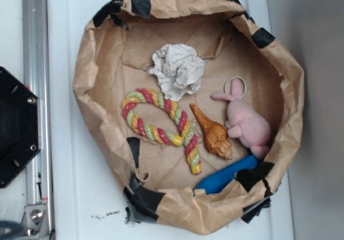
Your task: Grab the white paper.
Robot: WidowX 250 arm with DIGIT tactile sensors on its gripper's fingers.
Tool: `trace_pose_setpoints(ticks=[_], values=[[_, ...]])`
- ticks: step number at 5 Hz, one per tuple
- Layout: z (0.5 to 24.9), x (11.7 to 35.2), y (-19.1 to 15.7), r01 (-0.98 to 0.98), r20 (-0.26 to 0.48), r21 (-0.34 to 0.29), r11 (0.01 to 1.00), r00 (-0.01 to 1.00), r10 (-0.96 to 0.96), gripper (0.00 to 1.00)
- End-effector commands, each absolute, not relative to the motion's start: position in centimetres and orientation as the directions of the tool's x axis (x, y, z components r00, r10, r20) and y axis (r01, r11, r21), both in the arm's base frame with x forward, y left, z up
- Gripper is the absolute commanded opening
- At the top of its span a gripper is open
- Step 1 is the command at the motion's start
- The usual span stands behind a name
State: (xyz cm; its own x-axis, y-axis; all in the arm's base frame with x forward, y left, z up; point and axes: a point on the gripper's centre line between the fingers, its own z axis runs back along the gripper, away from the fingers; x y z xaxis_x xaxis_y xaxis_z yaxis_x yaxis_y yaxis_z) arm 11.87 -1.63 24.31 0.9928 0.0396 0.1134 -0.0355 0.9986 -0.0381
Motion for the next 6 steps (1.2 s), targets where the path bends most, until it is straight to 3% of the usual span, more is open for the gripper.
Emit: trace_pose_setpoints(ticks=[1, 3, 4, 6], values=[[24.3, 11.9, -1.6, -0.036, 0.113, -0.038, 0.999, 0.993, 0.040, 1.00], [17.4, 21.7, 4.0, -0.286, 0.194, -0.029, 0.958, 0.939, 0.286, 1.00], [14.8, 24.1, 5.5, -0.416, 0.206, -0.048, 0.908, 0.886, 0.416, 1.00], [7.7, 24.3, 5.5, -0.628, 0.202, 0.027, 0.778, 0.766, 0.611, 1.00]])
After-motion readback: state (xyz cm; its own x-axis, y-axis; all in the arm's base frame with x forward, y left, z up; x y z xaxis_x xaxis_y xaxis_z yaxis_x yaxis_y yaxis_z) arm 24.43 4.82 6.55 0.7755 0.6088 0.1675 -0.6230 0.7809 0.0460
